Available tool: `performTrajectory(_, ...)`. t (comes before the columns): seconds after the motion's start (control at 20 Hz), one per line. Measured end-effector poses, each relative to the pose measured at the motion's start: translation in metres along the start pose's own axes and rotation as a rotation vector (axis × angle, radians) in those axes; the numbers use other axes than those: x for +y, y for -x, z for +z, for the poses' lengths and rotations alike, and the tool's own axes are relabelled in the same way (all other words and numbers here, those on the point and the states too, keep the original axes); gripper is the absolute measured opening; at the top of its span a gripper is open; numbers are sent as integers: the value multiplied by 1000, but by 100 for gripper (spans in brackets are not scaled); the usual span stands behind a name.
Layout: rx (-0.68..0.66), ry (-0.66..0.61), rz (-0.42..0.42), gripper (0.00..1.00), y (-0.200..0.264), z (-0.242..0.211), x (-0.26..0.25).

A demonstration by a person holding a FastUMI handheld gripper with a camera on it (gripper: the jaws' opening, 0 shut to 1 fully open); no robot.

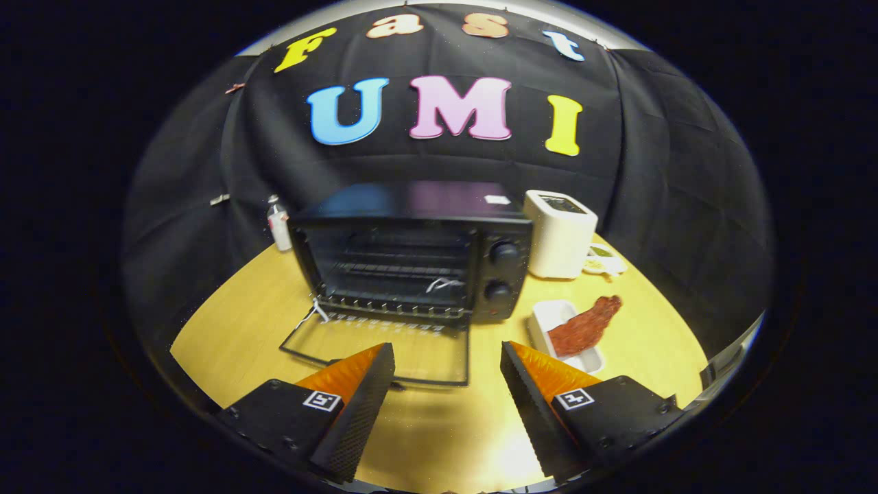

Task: Open the toaster oven, put the food inside, and close the toaster oven door.

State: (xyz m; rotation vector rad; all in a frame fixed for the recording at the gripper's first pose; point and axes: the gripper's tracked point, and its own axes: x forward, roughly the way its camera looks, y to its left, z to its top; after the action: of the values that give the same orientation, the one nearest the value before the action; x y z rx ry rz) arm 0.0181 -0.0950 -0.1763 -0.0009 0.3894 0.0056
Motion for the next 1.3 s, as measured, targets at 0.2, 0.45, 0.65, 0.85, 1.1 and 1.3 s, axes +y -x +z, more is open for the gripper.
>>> performTrajectory(0.2, 3, -41, -33, 97, -7, 30, -82)
performTrajectory(0.45, 86, -92, -15, 99, -45, 24, -152)
performTrajectory(0.65, 174, -135, 45, 99, -83, -1, -179)
performTrajectory(0.85, 276, -198, 113, 99, -112, -30, -190)
performTrajectory(1.1, 356, -343, 153, 94, -145, -46, -192)
performTrajectory(1.3, 404, -438, 193, 55, -146, -52, -186)
